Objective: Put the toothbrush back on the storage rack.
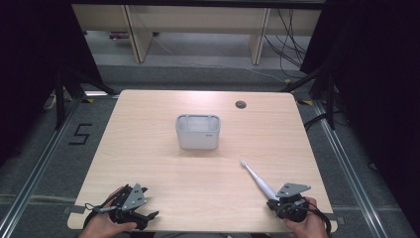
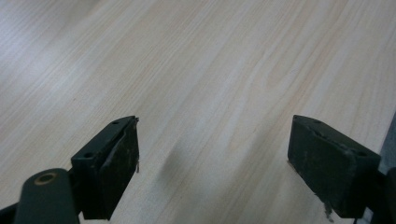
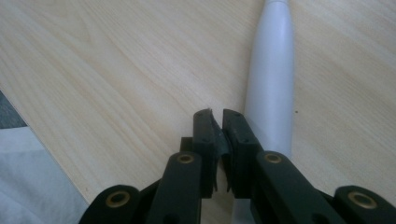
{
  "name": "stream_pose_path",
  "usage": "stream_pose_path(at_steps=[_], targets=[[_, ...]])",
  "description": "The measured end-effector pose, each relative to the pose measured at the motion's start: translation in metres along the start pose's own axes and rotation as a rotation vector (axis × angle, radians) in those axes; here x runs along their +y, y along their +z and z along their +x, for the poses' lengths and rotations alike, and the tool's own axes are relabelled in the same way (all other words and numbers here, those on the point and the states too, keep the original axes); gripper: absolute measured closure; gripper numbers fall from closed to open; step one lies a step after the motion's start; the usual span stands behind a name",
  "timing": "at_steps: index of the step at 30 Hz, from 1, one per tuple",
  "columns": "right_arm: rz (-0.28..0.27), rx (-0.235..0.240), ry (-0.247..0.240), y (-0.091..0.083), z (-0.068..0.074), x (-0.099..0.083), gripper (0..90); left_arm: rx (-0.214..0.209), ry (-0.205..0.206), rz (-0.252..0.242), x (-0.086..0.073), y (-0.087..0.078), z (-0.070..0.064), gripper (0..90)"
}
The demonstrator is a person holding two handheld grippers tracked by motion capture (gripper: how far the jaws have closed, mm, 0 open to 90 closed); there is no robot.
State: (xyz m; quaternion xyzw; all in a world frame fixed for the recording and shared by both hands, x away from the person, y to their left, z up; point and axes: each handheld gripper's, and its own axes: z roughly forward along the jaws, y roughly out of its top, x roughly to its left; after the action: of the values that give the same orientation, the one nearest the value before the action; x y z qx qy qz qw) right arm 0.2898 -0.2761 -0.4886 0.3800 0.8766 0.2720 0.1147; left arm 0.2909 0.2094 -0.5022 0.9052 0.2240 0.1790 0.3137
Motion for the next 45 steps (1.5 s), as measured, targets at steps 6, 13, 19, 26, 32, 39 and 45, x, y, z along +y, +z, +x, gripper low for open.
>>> stream_pose_path(at_steps=[6,13,19,26,32,39,45], targets=[[0.009,0.005,0.001,0.0,0.0,0.0,83.0,-0.009,-0.012,-0.013,0.0,0.0,-0.001,16.3],[-0.02,-0.009,-0.025,-0.008,0.003,0.011,67.7,-0.012,-0.015,-0.007,0.0,0.0,-0.001,16.3],[0.07,-0.082,-0.089,-0.012,-0.001,0.033,53.2,-0.006,-0.014,-0.002,0.0,0.001,0.0,16.3],[0.158,-0.097,-0.067,-0.005,-0.006,0.049,46.2,-0.011,-0.02,-0.003,-0.001,0.001,0.0,16.3],[0.196,-0.092,-0.07,-0.001,-0.011,0.056,45.6,-0.013,-0.027,0.0,-0.001,0.001,0.0,16.3],[0.262,-0.064,-0.064,0.011,-0.018,0.061,47.7,-0.013,-0.012,-0.001,0.0,0.001,0.0,16.3],[0.29,-0.06,-0.071,0.017,-0.022,0.064,51.8,-0.013,-0.014,-0.002,0.0,0.001,0.0,16.3]])
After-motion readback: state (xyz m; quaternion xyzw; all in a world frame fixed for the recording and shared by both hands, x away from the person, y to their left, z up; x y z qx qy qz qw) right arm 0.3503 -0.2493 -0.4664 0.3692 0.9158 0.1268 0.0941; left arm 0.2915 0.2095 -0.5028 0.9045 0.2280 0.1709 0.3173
